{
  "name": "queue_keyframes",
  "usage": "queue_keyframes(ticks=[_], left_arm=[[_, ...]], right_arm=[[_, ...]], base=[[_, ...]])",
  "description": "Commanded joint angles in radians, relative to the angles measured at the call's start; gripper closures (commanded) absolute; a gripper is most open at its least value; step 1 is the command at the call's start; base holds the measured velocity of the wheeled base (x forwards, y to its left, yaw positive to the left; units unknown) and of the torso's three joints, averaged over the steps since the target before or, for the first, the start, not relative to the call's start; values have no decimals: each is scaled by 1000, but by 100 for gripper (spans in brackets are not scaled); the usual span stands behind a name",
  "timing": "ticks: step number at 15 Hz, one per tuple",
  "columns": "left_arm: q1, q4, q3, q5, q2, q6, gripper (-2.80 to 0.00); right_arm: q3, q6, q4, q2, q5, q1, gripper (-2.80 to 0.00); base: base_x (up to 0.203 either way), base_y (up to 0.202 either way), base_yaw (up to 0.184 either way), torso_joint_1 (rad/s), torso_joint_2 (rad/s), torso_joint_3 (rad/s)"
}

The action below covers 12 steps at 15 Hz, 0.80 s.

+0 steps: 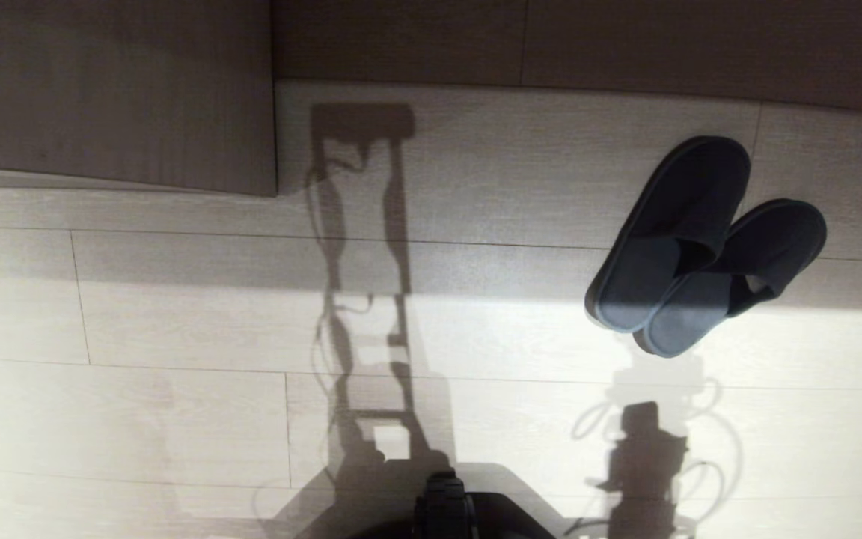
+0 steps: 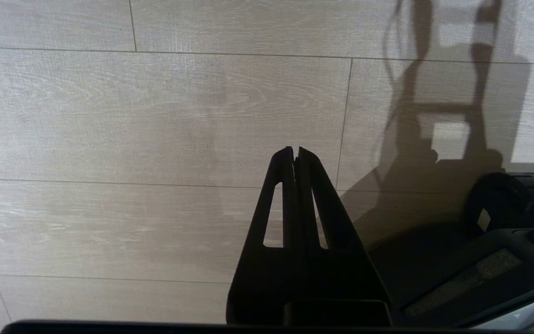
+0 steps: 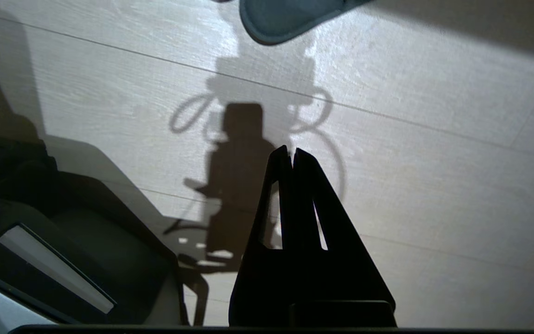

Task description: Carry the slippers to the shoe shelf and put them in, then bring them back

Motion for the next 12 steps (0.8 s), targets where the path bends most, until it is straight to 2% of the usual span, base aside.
queue_keyframes(ticks=[1,5,8,12], left_arm=[[1,1,0,1,0,0,0],[-1,-1,0,1,0,0,0],[-1,-1,0,1,0,-4,0],[1,1,0,1,0,-4,0]], right_arm=[[6,12,15,-47,-6,2,0],[6,65,52,-49,-12,2,0],[6,63,51,-49,-11,2,0],[6,72,53,-49,-9,2,0]], base=[[0,0,0,0,0,0],[0,0,0,0,0,0],[0,0,0,0,0,15],[0,0,0,2,4,176]])
